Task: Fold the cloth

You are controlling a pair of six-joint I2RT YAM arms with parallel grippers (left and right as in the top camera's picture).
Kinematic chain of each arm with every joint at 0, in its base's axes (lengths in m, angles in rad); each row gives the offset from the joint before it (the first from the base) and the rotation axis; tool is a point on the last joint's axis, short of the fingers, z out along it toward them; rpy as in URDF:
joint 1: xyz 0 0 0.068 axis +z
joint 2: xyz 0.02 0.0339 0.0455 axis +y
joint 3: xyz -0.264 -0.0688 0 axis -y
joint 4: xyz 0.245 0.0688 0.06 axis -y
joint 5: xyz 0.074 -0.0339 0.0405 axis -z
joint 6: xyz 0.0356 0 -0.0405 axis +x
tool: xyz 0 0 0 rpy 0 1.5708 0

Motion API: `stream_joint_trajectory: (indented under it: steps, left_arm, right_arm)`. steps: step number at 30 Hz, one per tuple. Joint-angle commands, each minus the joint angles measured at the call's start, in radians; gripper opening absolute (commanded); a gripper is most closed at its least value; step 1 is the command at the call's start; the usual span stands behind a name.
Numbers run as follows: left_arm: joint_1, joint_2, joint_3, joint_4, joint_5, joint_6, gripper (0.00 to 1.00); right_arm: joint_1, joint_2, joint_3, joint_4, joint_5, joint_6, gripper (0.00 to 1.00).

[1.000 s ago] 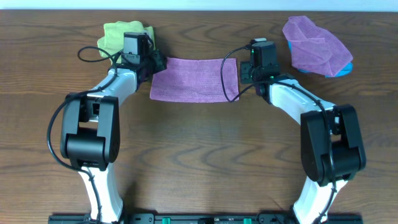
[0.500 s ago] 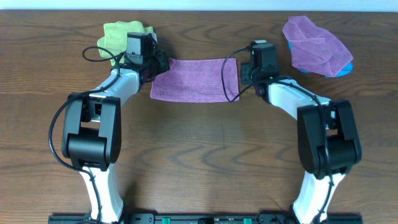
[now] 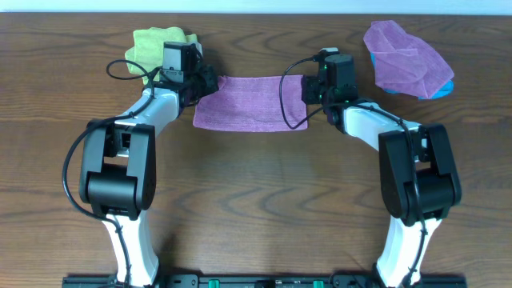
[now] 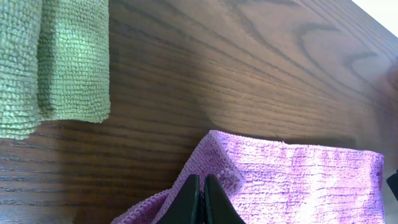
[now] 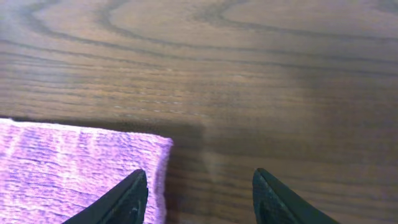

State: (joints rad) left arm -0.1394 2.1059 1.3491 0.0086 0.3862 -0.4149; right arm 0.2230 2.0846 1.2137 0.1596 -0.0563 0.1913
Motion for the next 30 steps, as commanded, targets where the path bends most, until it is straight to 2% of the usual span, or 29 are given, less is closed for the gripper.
stream_joint_trajectory:
  steps: [1, 3, 5, 7, 8, 9, 16, 30]
  left_arm:
    - [0.003, 0.007, 0.030, -0.001, 0.008, 0.007, 0.06]
    - [0.003, 0.007, 0.030, -0.001, 0.008, 0.007, 0.07]
    - [0.003, 0.007, 0.030, -0.001, 0.008, 0.007, 0.12]
    - [0.003, 0.007, 0.030, -0.001, 0.007, 0.008, 0.25]
    - [0.005, 0.007, 0.030, -0.001, 0.007, 0.008, 0.37]
    - [0.006, 0.007, 0.030, -0.001, 0.007, 0.008, 0.41]
    - [0.017, 0.007, 0.030, -0.020, 0.034, 0.010, 0.48]
    - [0.039, 0.007, 0.030, -0.064, 0.060, 0.042, 0.48]
  right_arm:
    - [-0.007, 0.013, 0.011, 0.014, -0.041, 0.040, 0.54]
    - [-0.007, 0.018, 0.011, 0.022, -0.056, 0.050, 0.53]
    - [-0.007, 0.025, 0.011, 0.025, -0.061, 0.067, 0.53]
    - [-0.006, 0.029, 0.011, 0.024, -0.079, 0.067, 0.53]
    - [-0.006, 0.029, 0.011, 0.024, -0.084, 0.067, 0.53]
    - [-0.006, 0.029, 0.011, 0.024, -0.084, 0.067, 0.53]
    - [-0.006, 0.029, 0.011, 0.027, -0.084, 0.068, 0.51]
    - [-0.006, 0.029, 0.011, 0.027, -0.091, 0.078, 0.49]
